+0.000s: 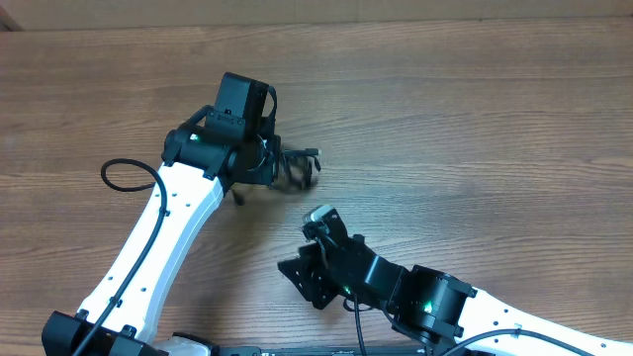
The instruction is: Untangle cables
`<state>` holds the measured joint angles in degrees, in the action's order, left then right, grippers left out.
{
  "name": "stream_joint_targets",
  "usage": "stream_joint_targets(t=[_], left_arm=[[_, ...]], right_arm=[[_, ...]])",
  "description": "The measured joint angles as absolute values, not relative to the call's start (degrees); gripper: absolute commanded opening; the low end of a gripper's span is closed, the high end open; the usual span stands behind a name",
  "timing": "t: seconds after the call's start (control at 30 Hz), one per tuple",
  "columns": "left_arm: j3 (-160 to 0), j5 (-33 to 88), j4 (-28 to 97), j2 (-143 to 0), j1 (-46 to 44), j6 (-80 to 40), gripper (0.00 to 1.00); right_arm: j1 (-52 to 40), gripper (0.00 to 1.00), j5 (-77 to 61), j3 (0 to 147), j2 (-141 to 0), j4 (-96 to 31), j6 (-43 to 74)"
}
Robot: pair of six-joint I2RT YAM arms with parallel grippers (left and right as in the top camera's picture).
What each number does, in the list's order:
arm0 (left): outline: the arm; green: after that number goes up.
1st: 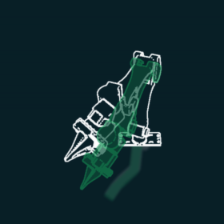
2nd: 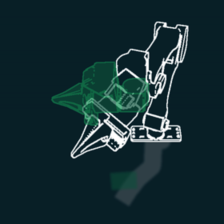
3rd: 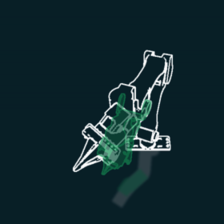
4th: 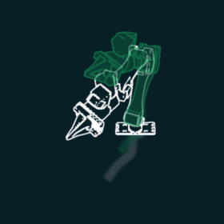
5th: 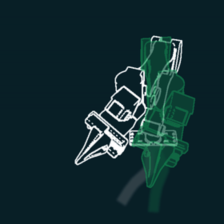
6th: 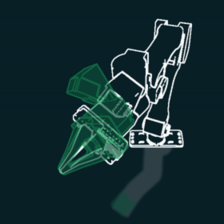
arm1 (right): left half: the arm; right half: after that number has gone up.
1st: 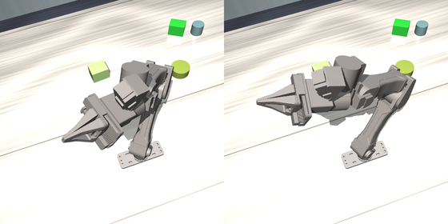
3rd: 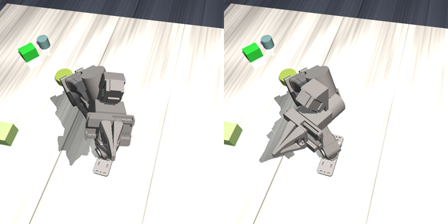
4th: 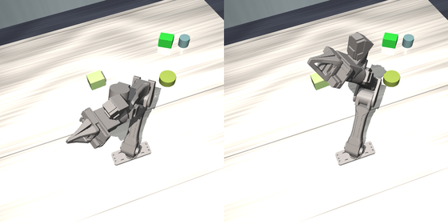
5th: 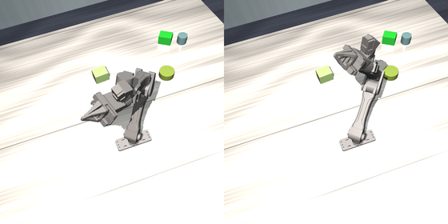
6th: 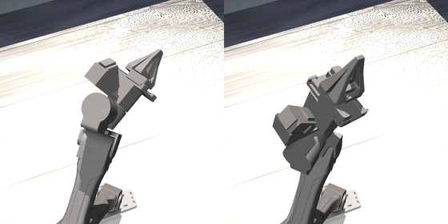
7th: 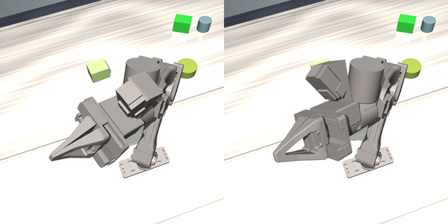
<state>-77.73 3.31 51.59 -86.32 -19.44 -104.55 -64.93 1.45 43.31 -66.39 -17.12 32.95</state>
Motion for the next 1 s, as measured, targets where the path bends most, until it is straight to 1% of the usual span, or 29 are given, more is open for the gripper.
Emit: stream_joint_targets(t=[0.13, 0.2, 0.37, 0.5, 0.63, 0.7, 0.77, 0.8, 0.83, 0.93, 0.97, 1.0], left_arm=[[-77.7, 3.4, 51.4, -86.3, -19.4, -104.6, 0.04], [-77.7, 3.5, 51.4, -86.3, -19.4, -104.5, 0.04], [-77.7, 3.9, 51.9, -86.3, -19.4, -104.4, 0.04], [-77.7, 4.9, 52.3, -86.3, -19.4, -102.9, 0.04], [-77.7, 5.3, 52.3, -86.3, -19.4, -101.8, 0.04], [-77.7, 5.4, 52.3, -86.3, -19.4, -101.6, 0.04], [-77.7, 5.4, 52.2, -86.3, -19.4, -101.6, 0.04], [-77.7, 5.4, 52.3, -86.3, -19.4, -101.6, 0.04], [-77.7, 5.4, 52.3, -86.3, -19.4, -101.8, 0.05], [-77.7, 5.4, 52.7, -86.3, -19.4, -102.8, 0.05], [-77.7, 5.4, 52.9, -86.3, -19.4, -103.5, 0.04], [-77.7, 5.4, 53.4, -86.3, -19.4, -104.2, 0.05]], right_arm=[[-64.9, 0.45, 1.3, 43.3, -66.6, -20.3, 36.3], [-64.9, 0.48, 1.3, 43.3, -67.3, -20.0, 38.1], [-64.9, 0.48, 1.3, 43.3, -72.2, -16.3, 41.0], [-64.8, 0.49, 1.8, 43.3, -73.0, -15.2, 42.1], [-62.8, 0.61, 1.9, 43.3, -70.4, -17.2, 43.0], [-60.5, 0.63, 2.0, 43.2, -67.5, -18.9, 43.4], [-57.8, 0.61, 1.9, 43.2, -64.4, -20.8, 43.6], [-57.0, 0.57, 1.7, 43.2, -63.5, -21.4, 43.9], [-56.1, 0.55, 1.5, 43.3, -62.8, -22.3, 44.5], [-55.2, 0.43, -0.3, 42.9, -63.3, -23.4, 49.5], [-55.3, 0.40, -0.9, 42.4, -64.2, -22.7, 52.3], [-55.4, 0.40, -1.5, 41.7, -65.3, -21.6, 54.6]])
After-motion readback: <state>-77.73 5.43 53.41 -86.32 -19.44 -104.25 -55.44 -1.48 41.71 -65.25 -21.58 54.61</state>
